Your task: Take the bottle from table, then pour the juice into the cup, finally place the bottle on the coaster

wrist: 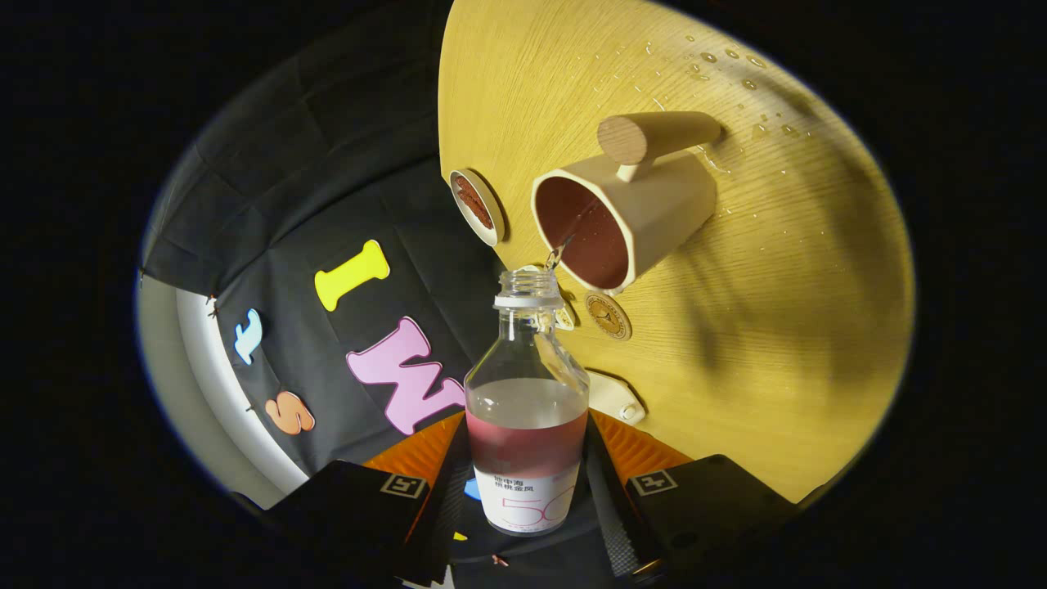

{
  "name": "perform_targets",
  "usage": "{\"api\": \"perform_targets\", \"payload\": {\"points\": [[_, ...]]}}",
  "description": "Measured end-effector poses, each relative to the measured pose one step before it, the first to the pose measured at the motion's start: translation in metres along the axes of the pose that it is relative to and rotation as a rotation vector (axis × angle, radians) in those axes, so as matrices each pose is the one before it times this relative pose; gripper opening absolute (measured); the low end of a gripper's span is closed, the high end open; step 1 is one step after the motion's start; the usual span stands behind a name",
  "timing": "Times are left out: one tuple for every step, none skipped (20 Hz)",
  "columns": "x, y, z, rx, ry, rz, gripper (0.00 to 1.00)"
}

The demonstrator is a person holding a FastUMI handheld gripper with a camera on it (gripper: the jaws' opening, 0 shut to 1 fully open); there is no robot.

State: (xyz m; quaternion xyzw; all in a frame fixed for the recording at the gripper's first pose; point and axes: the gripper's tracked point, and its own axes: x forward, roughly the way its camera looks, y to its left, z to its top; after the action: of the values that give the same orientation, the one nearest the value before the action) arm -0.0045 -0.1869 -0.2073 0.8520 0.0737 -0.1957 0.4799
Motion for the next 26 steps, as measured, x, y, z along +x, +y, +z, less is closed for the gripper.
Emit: {"api": "perform_targets", "payload": {"points": [[0.00019, 0.00561, -0.00172, 0.0135, 0.00028, 0.01234, 0.74], [0.00002, 0.00435, -0.00092, 0.00831, -0.00153, 0.01059, 0.75], [0.00188, 0.00374, -0.00011, 0.00524, -0.00196, 0.00872, 0.74], [0.00226, 0.00417, -0.00085, 0.00842, -0.00138, 0.00683, 0.75], [0.00109, 0.00296, 0.00048, 0.0132, -0.00124, 0.00762, 0.75], [0.00048, 0.00384, 0.00118, 0.01554, -0.00419, 0.00883, 0.75], [-0.00209, 0.00275, 0.00238, 0.0133, -0.00647, 0.00958, 0.75], [-0.00107, 0.00438, 0.00147, 0.01044, -0.00943, 0.0126, 0.75], [0.00109, 0.00668, 0.00015, 0.01111, -0.00891, 0.01134, 0.75], [0.00017, 0.00487, 0.00148, 0.01355, -0.00772, 0.01052, 0.75], [-0.00006, 0.00253, -0.00036, 0.01262, -0.00455, 0.00567, 0.75], [0.00069, 0.00156, -0.00279, 0.01185, -0.00426, 0.00451, 0.75], [-0.00082, 0.00311, -0.00063, 0.01027, -0.003, 0.00349, 0.75], [-0.00087, -0.00028, -0.0023, 0.00941, 0.0015, 0.0013, 0.75], [-0.00123, 0.0005, -0.00108, 0.00862, 0.0015, 0.00163, 0.75], [-0.00106, -0.0013, -0.00106, 0.00924, 0.00011, 0.00221, 0.75], [-0.00208, 0.00006, -0.0032, 0.00961, 0.00033, 0.00138, 0.75], [-0.00063, 0.00118, -0.00281, 0.01133, -0.00119, 0.00453, 0.75], [0.00021, 0.00013, -0.00159, 0.01269, -0.00479, 0.0048, 0.75], [0.00226, -0.00049, -0.00038, 0.01634, -0.00722, 0.00641, 0.75], [0.00099, 0.0053, -0.00045, 0.018, -0.00879, 0.00855, 0.75], [0.00025, 0.00358, -0.00179, 0.01777, -0.00801, 0.01086, 0.75], [-0.00111, 0.00357, -0.00084, 0.01541, -0.00817, 0.01133, 0.75], [-0.00036, 0.00073, 0.00118, 0.01307, -0.01007, 0.01065, 0.75], [0.00281, 0.00167, 0.00068, 0.01187, -0.00737, 0.00719, 0.75], [0.002, 0.00075, -0.00267, 0.00657, -0.00222, 0.0025, 0.75]]}}
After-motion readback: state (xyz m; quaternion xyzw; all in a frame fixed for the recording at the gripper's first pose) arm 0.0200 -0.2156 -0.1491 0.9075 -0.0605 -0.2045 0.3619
